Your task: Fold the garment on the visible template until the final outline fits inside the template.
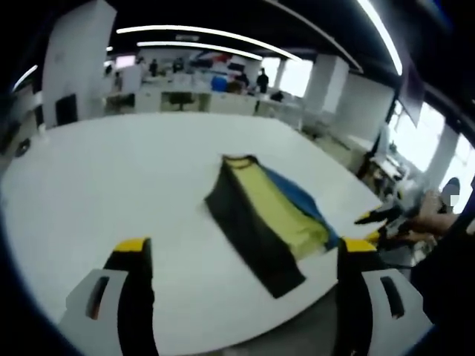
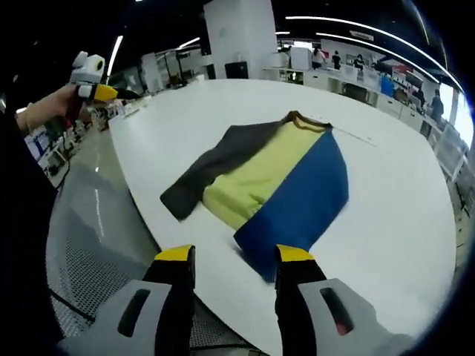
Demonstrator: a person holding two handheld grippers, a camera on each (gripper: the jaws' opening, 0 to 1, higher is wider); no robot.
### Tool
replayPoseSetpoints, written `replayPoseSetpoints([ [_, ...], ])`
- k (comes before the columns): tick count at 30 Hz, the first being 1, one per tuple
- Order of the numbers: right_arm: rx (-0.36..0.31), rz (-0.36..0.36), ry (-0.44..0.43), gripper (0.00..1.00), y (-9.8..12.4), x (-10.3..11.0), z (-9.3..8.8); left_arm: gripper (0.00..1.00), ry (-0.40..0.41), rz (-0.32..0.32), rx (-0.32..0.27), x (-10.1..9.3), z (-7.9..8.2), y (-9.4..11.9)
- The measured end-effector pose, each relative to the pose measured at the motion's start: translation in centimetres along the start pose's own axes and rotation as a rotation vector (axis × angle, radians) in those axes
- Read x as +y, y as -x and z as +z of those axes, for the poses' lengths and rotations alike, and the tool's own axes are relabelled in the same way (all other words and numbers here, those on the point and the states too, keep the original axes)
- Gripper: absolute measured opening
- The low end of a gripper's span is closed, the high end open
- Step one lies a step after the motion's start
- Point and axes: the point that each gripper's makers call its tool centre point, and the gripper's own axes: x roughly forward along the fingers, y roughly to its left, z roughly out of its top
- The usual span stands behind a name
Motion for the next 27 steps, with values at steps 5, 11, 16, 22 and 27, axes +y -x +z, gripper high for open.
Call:
replayPoseSetpoints([
  [5, 0.023, -0.003, 0.031, 0.38, -2.2, 0.2, -0.2, 0.99, -0.001, -0.005, 0.01, 0.0, -0.1, -0.3],
  [11, 0.05, -0.013, 0.072, 0.35, -4.1, 0.1, -0.5, 0.99, 0.001, -0.005, 0.02, 0.2, -0.3, -0.5],
  [16, 0.07, -0.013, 0.101, 0.33, -5.0, 0.0, -0.9, 0.99, 0.003, -0.002, 0.036, 0.4, -0.8, -0.6],
  [22, 0.079, -0.06, 0.098, 0.29, -6.1, -0.8, -1.5, 0.99, 0.01, -0.005, 0.042, 0.5, -0.8, -0.7],
  [27, 0.093, -0.085, 0.112, 0.24, -7.1, -1.3, -2.0, 0.99, 0.008, -0.003, 0.042, 0.6, -0.6, -0.8],
])
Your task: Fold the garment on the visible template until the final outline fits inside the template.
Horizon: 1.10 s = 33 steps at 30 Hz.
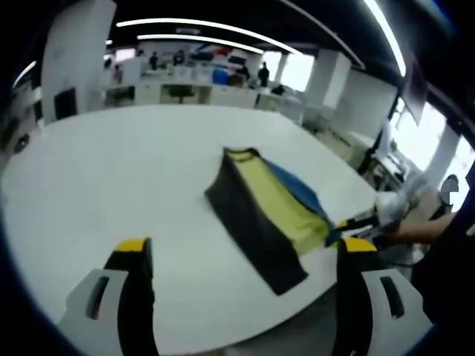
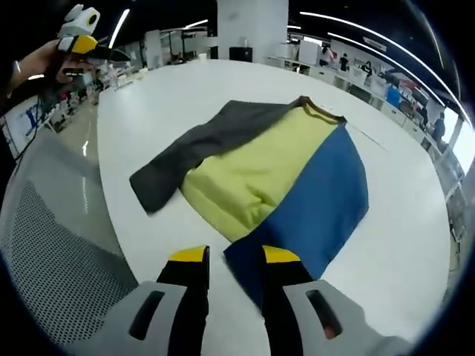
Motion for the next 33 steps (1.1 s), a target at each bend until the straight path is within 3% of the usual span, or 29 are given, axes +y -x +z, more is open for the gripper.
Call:
replayPoseSetpoints([
  [8, 0.015, -0.012, -0.021, 0.2, -0.9, -0.5, -0.7, 0.99, 0.003, 0.002, 0.01, 0.1, -0.3, -0.3],
  [18, 0.04, -0.015, 0.028, 0.17, -1.4, -0.3, -1.5, 0.98, 0.013, 0.011, 0.017, 0.4, -0.6, -0.4],
  [29, 0.056, -0.035, 0.155, 0.05, -1.7, 0.0, -1.4, 0.97, 0.016, 0.011, 0.017, 0.4, -0.5, -0.7],
  [33, 0.055, -0.036, 0.117, 0.03, -1.6, -0.3, -1.6, 0.97, 0.014, 0.007, 0.014, 0.1, -0.4, -0.7],
])
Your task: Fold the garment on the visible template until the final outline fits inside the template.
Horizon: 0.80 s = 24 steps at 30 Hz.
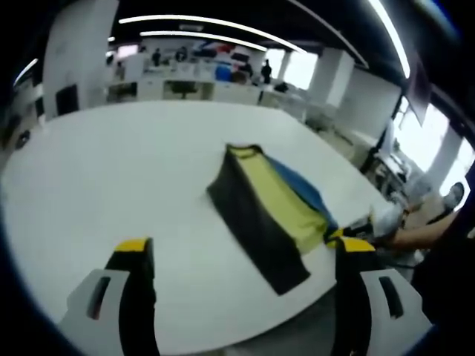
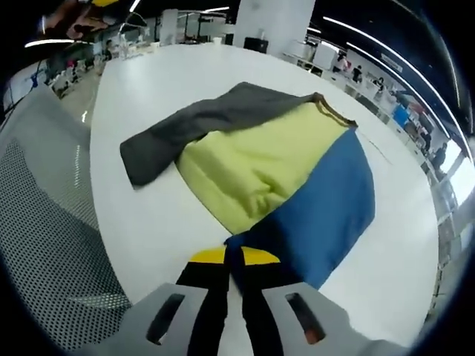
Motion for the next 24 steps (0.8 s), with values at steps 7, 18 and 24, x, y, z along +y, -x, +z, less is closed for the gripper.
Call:
replayPoseSetpoints([
  [7, -0.038, 0.079, -0.286, 0.02, 0.2, 0.3, 0.2, 0.97, 0.003, 0.001, -0.007, -0.1, 0.0, 0.2],
  [18, -0.311, 0.036, -0.574, 0.02, 6.9, -4.6, 4.4, 0.97, -0.002, -0.009, -0.027, -0.4, 0.5, 0.4],
  [24, -0.439, -0.069, -0.712, 0.02, 12.0, -10.5, 4.5, 0.97, -0.005, -0.021, -0.035, -0.9, 0.7, 0.3],
])
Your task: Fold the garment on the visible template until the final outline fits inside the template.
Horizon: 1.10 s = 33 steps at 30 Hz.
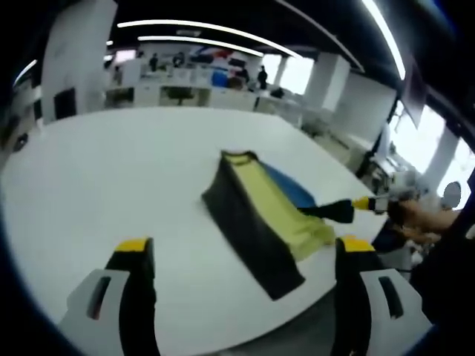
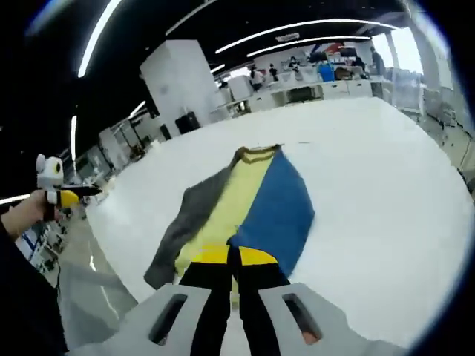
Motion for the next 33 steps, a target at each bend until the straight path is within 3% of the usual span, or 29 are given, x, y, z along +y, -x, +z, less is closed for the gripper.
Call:
replayPoseSetpoints([
  [7, -0.098, -0.096, -0.045, 0.02, 2.8, -5.7, 5.1, 0.97, -0.006, -0.008, 0.003, -0.4, -0.1, 0.0],
  [14, -0.131, -0.18, -0.07, 0.02, 3.7, -11.6, 8.0, 0.96, 0.012, 0.006, -0.003, 0.1, 0.0, 0.0],
  [23, -0.11, -0.285, -0.047, 0.02, 4.1, -19.7, 10.0, 0.97, 0.025, 0.014, 0.016, -1.0, -0.7, -0.9],
  [26, -0.079, -0.32, -0.056, 0.02, 3.8, -22.3, 9.9, 0.97, 0.023, 0.02, 0.027, -1.2, -0.8, -1.2],
  [33, -0.009, -0.354, -0.022, 0.02, 3.0, -24.9, 9.3, 0.97, 0.025, 0.034, 0.035, -1.3, -0.4, -2.0],
])
